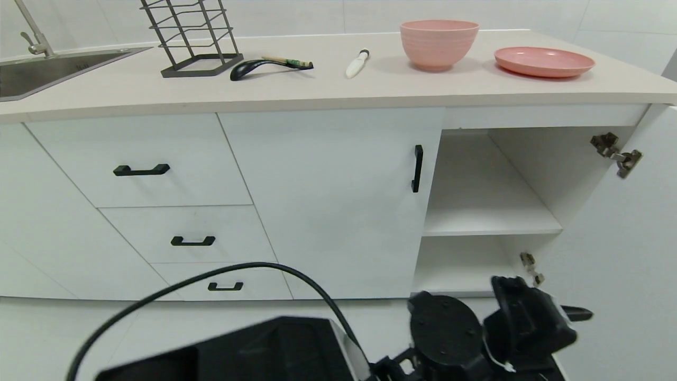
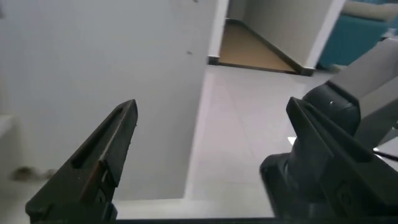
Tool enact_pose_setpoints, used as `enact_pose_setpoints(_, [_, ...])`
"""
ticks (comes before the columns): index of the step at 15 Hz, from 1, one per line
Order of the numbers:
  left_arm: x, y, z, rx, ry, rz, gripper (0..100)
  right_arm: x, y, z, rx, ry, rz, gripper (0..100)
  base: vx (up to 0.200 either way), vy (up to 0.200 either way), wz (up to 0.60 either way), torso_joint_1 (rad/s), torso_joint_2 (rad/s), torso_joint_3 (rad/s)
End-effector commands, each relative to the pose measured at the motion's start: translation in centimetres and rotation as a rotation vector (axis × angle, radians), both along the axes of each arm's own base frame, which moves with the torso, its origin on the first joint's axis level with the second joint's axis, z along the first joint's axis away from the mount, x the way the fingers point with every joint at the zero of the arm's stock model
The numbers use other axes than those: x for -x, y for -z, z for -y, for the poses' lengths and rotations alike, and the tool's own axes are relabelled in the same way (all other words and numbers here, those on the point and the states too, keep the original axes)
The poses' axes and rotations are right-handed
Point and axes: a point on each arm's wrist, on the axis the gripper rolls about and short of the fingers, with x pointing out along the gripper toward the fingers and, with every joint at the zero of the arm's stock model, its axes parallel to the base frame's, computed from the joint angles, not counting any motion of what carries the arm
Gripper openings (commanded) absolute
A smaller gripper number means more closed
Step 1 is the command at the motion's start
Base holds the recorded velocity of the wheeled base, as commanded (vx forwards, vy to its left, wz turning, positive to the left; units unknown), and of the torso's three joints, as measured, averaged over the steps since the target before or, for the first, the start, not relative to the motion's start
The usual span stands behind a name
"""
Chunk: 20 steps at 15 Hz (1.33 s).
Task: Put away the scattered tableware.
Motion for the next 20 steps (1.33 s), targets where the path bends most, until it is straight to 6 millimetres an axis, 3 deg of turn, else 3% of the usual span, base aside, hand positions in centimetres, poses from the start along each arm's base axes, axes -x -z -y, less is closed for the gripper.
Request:
enact_pose_setpoints(1, [-1.9, -5.4, -8.2, 0.080, -0.152, 0.090, 100, -0.1, 0.4, 0.0, 0.000, 0.001, -0.016, 100, 0.000, 0.000, 0.00, 0.000, 0.00, 0.000])
enact_pose_setpoints(6, [-0.2, -10.8, -19.1, 0.118, -0.332, 0.158, 100, 0.6, 2.9, 0.0, -0.004, 0.022, -0.078, 100, 0.000, 0.000, 0.00, 0.000, 0.00, 0.000])
enact_pose_setpoints(11, [5.7, -12.9, -30.3, 0.186, -0.572, 0.237, 100, 2.4, 3.5, 0.0, -0.005, 0.028, -0.036, 100, 0.000, 0.000, 0.00, 0.000, 0.00, 0.000])
enact_pose_setpoints(12, [6.5, -13.1, -31.8, 0.203, -0.626, 0.265, 100, 3.0, 3.7, -0.1, -0.005, 0.011, -0.031, 100, 0.000, 0.000, 0.00, 0.000, 0.00, 0.000])
enact_pose_setpoints(13, [7.5, -13.5, -33.4, 0.217, -0.695, 0.297, 100, 3.9, 4.2, -0.1, -0.006, -0.015, -0.032, 100, 0.000, 0.000, 0.00, 0.000, 0.00, 0.000])
enact_pose_setpoints(14, [10.0, -13.9, -35.7, 0.243, -0.795, 0.353, 100, 5.8, 5.6, 0.0, -0.022, -0.019, -0.043, 100, 0.000, 0.000, 0.00, 0.000, 0.00, 0.000])
enact_pose_setpoints(15, [12.1, -13.9, -36.8, 0.250, -0.847, 0.377, 100, 6.8, 7.0, 0.0, -0.027, -0.014, -0.073, 100, 0.000, 0.000, 0.00, 0.000, 0.00, 0.000])
enact_pose_setpoints(16, [12.1, -13.9, -36.8, 0.250, -0.847, 0.377, 100, 6.8, 7.0, 0.0, -0.027, -0.014, -0.073, 100, 0.000, 0.000, 0.00, 0.000, 0.00, 0.000])
enact_pose_setpoints(17, [16.1, -12.9, -38.3, 0.209, -0.933, 0.356, 100, 7.7, 10.2, 0.1, -0.114, 0.041, -0.216, 100, 0.000, 0.000, 0.00, 0.000, 0.00, 0.000])
enact_pose_setpoints(19, [19.7, -10.1, -39.0, 0.125, -0.966, 0.257, 100, 7.2, 10.9, 0.4, -0.225, 0.119, -0.335, 100, 0.000, 0.000, 0.00, 0.000, 0.00, 0.000])
enact_pose_setpoints(20, [20.9, -8.2, -39.2, 0.075, -0.989, 0.192, 100, 6.5, 12.1, 0.6, -0.314, 0.207, -0.485, 100, 0.000, 0.000, 0.00, 0.000, 0.00, 0.000])
